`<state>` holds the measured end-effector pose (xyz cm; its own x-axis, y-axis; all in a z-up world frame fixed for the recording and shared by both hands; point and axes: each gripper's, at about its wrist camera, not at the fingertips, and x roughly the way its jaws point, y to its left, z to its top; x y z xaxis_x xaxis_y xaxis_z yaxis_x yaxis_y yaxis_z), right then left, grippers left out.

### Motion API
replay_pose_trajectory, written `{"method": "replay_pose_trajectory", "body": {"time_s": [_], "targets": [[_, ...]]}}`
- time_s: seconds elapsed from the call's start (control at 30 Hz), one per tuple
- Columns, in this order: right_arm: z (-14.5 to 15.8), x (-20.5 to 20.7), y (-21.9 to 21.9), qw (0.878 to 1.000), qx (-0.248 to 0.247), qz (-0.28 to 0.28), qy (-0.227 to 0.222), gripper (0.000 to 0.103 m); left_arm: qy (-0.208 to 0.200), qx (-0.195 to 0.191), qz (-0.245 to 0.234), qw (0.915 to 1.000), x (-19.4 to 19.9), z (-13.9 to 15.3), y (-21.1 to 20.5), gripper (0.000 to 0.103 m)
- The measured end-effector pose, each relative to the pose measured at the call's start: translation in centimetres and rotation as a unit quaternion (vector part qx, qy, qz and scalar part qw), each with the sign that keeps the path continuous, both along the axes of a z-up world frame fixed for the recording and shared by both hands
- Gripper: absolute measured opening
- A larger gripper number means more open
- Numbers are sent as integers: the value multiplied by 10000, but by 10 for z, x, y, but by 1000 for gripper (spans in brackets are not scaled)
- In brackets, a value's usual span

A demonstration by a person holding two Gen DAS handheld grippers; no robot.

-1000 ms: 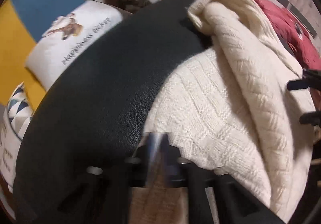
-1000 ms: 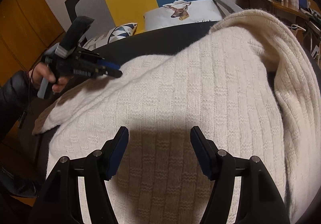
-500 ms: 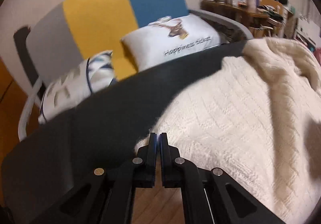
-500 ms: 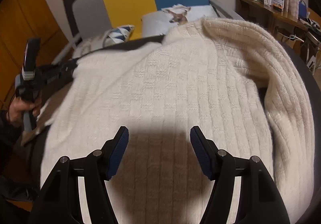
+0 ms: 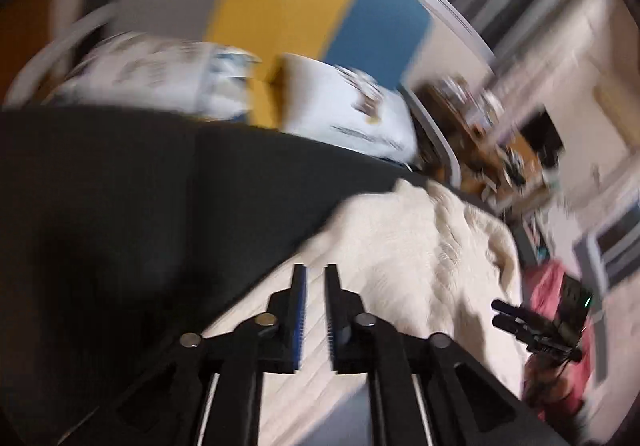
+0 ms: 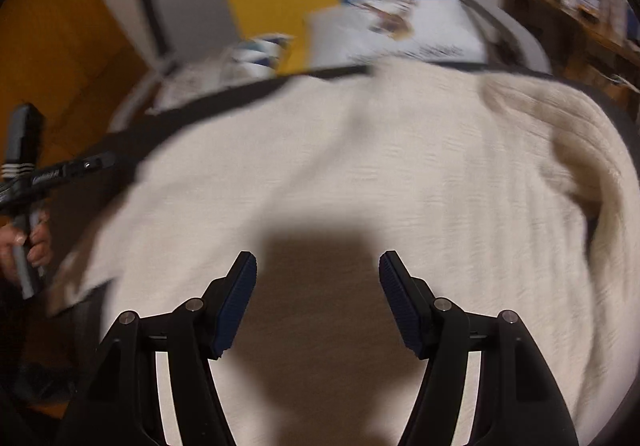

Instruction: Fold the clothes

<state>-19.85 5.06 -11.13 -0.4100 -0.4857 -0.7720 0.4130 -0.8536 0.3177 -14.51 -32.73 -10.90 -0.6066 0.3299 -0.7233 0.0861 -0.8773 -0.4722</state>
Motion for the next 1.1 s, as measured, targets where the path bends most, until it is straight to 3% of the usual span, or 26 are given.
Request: {"method": "replay_pose_trajectory", "body": {"time_s": [0.13,0.23,0.33,0.5,0.87,0.93,0.97,1.1], "targets": [[9,44,-17,9991,-294,288,120,67,-398,83,880,9953,109,-7,-92,20],[4,69,-28,9981,-581,205,-19,67,-936,345,1458,9843,171,-41,-137,21],[-1,80,-46,9962,-826,144,-220,67,-1182,735,1866,9725,214,-75,-162,21],[4,92,-85,9950,-895,297,-316,67,-1083,1046,1996,9682,222,-88,-167,23],[17,101,-143,9948,-560,829,-191,67,-844,1714,2254,9554,239,-114,-178,26],[17,97,-148,9942,-586,876,-204,67,-660,1555,2356,9570,237,-107,-174,22],[17,95,-151,9941,-553,906,-203,67,-564,1469,2408,9577,235,-103,-173,10],[14,74,-161,9962,110,865,-1,67,-183,1122,2611,9586,230,-88,-166,6]]}}
